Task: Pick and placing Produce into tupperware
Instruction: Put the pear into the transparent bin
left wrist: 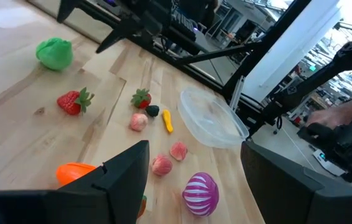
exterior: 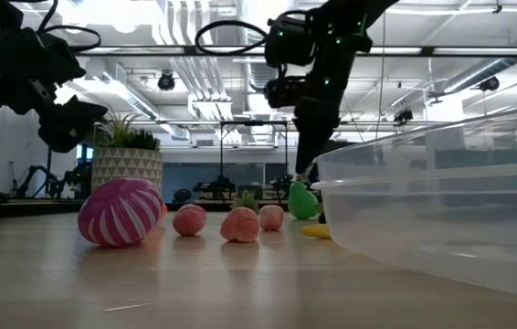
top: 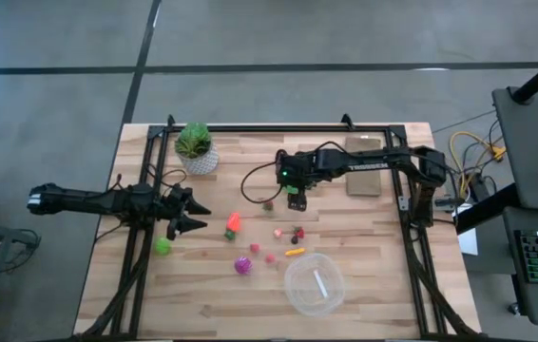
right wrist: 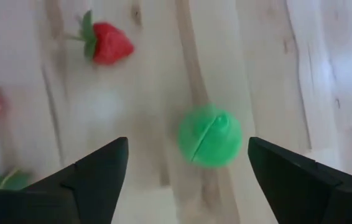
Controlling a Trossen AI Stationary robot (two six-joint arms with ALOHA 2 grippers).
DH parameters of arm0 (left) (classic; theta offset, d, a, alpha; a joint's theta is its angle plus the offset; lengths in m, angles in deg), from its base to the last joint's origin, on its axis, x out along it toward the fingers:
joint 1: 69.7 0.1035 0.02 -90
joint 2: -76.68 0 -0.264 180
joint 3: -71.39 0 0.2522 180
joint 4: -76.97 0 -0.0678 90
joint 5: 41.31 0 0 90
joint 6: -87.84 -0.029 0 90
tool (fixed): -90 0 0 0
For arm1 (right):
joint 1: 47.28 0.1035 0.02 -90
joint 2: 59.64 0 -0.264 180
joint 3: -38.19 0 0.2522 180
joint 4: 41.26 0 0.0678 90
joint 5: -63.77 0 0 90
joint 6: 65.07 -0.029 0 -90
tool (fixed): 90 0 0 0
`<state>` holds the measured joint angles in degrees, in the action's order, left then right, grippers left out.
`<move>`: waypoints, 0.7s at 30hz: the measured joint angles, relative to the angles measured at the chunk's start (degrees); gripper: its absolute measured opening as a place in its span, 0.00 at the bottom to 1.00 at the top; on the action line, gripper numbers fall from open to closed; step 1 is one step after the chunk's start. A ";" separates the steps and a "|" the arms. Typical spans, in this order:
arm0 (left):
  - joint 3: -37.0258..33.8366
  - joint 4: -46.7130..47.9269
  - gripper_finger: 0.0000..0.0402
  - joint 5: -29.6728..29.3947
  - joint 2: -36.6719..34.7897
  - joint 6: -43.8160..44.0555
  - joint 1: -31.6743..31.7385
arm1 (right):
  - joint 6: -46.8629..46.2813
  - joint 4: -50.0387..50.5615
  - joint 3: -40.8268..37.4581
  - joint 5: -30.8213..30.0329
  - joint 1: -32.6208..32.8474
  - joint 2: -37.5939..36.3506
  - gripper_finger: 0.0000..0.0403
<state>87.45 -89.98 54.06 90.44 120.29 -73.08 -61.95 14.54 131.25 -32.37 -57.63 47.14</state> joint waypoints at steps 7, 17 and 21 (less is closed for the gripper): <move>-0.04 0.05 0.60 0.00 0.11 -0.11 -0.02 | -1.25 -0.51 -0.04 -0.37 -0.93 3.17 0.76; -0.07 0.17 0.60 0.00 0.07 -0.13 -0.02 | -7.71 -1.68 -0.03 -1.29 -0.94 5.95 0.74; -0.07 0.19 0.60 0.00 0.07 -0.13 -0.02 | -9.19 -2.49 -0.03 -3.04 -0.92 5.56 0.72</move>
<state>87.39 -89.79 54.06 90.51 120.16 -73.10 -71.14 12.04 131.22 -35.41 -58.54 52.70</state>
